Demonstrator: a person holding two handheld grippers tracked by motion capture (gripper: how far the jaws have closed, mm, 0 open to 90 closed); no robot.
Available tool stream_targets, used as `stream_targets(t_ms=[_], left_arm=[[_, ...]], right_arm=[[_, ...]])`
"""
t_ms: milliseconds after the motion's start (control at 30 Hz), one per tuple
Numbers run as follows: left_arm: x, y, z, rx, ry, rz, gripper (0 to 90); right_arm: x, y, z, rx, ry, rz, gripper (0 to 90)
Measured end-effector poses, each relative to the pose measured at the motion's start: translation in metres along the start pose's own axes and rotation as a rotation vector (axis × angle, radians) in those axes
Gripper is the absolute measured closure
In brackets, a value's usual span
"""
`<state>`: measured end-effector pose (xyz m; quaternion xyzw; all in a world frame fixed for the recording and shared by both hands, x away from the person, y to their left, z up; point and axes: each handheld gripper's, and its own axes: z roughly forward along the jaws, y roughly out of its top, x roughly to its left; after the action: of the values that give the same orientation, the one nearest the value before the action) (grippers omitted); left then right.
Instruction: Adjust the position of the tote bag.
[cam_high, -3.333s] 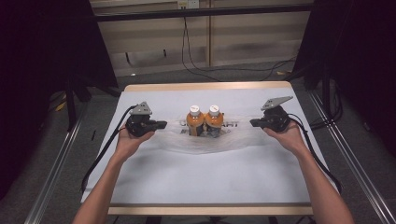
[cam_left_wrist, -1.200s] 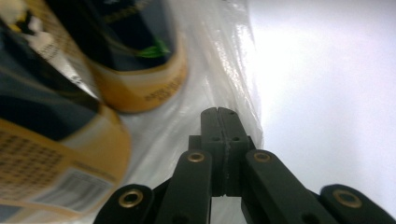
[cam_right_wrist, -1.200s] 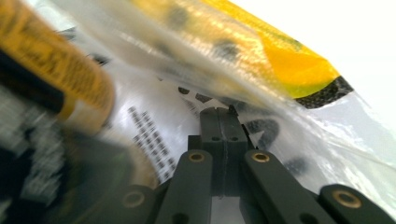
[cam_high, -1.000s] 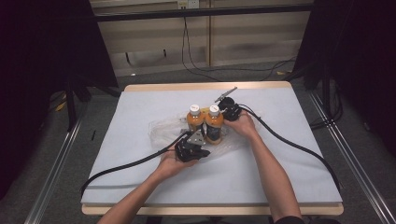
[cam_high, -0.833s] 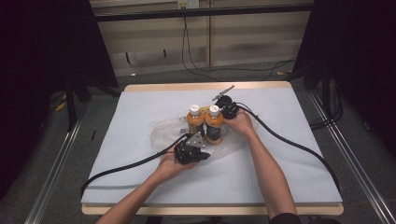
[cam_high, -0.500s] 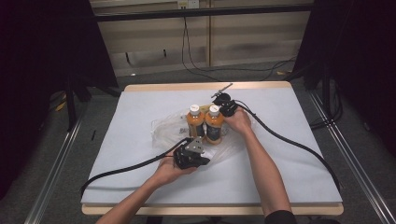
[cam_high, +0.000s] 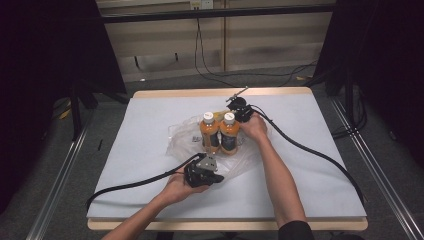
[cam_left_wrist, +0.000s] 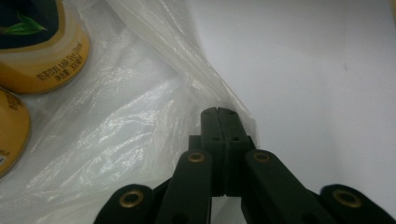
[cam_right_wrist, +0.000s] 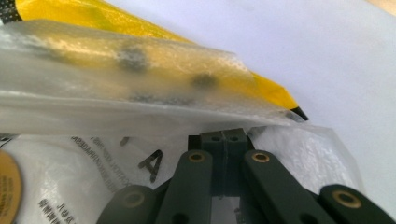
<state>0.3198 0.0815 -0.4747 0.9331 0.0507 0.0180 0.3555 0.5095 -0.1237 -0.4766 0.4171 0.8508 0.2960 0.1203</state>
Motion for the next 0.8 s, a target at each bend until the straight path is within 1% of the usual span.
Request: stream_targets(t_ms=[33,67,100,133,167,200,233,267,300,333,367,400,433,467,500,567,600,633,667,700,733,767,800], left_arm=[[-0.001,-0.001,0.001,-0.013,-0.006,-0.01,90.0],[-0.001,-0.001,0.001,-0.013,-0.006,-0.01,90.0],[-0.001,-0.002,0.0,-0.014,-0.012,-0.01,90.0],[-0.001,-0.003,0.0,-0.032,-0.021,-0.024,90.0],[-0.001,-0.003,0.0,-0.032,-0.021,-0.024,90.0],[0.0,-0.004,-0.001,-0.03,-0.028,-0.027,90.0],[0.0,-0.005,-0.002,-0.042,-0.02,-0.029,90.0],[0.001,-0.006,-0.003,-0.051,-0.009,-0.038,87.9],[0.002,-0.005,-0.004,-0.058,-0.007,-0.044,85.8],[0.004,-0.005,-0.005,-0.072,-0.006,-0.045,84.0],[0.004,-0.005,-0.005,-0.072,-0.006,-0.045,82.0],[0.006,-0.004,-0.009,-0.104,0.005,-0.072,79.2],[0.008,-0.003,-0.012,-0.113,0.011,-0.074,76.7],[0.009,-0.003,-0.014,-0.135,0.012,-0.084,74.9],[0.009,-0.003,-0.017,-0.143,0.024,-0.091,73.6],[0.01,-0.003,-0.022,-0.171,0.036,-0.103,70.3],[0.01,-0.003,-0.022,-0.171,0.036,-0.103,69.7],[0.011,-0.003,-0.026,-0.18,0.043,-0.105,69.9],[0.011,-0.003,-0.029,-0.187,0.047,-0.105,69.7],[0.012,-0.003,-0.033,-0.204,0.052,-0.115,69.7],[0.013,-0.004,-0.039,-0.221,0.082,-0.122,66.5],[0.013,-0.005,-0.042,-0.243,0.093,-0.13,64.6],[0.013,-0.006,-0.045,-0.251,0.099,-0.128,62.1]], right_arm=[[0.0,0.0,0.0,0.001,-0.007,0.004,90.0],[0.0,0.0,0.0,0.001,-0.007,0.004,90.0],[0.001,0.001,0.001,-0.006,-0.033,0.009,90.0],[0.001,0.0,0.001,-0.01,-0.036,0.014,90.0],[0.001,0.0,0.001,-0.01,-0.036,0.014,90.0],[0.002,0.0,0.0,-0.007,-0.032,0.014,90.0],[0.004,-0.001,-0.002,-0.005,-0.025,0.02,90.0],[0.007,-0.003,-0.007,-0.027,0.008,-0.008,90.0],[0.008,-0.003,-0.011,-0.048,0.026,-0.001,90.0],[0.008,-0.003,-0.016,-0.07,0.034,0.008,90.0],[0.008,-0.003,-0.016,-0.07,0.034,0.008,90.0],[0.007,-0.002,-0.027,-0.092,0.049,-0.007,90.0],[0.007,-0.003,-0.03,-0.102,0.061,-0.004,90.0],[0.009,-0.003,-0.036,-0.109,0.06,-0.007,90.0],[0.01,-0.004,-0.042,-0.126,0.057,-0.021,90.0],[0.011,-0.007,-0.054,-0.153,0.06,-0.034,89.2],[0.011,-0.007,-0.054,-0.153,0.06,-0.034,89.2],[0.011,-0.011,-0.063,-0.171,0.052,-0.048,89.8],[0.012,-0.013,-0.068,-0.178,0.052,-0.048,89.5],[0.012,-0.013,-0.068,-0.178,0.052,-0.048,89.5],[0.01,-0.02,-0.078,-0.206,0.063,-0.034,87.4],[0.009,-0.024,-0.083,-0.216,0.065,-0.025,86.3],[0.009,-0.027,-0.087,-0.228,0.053,-0.021,84.0]])
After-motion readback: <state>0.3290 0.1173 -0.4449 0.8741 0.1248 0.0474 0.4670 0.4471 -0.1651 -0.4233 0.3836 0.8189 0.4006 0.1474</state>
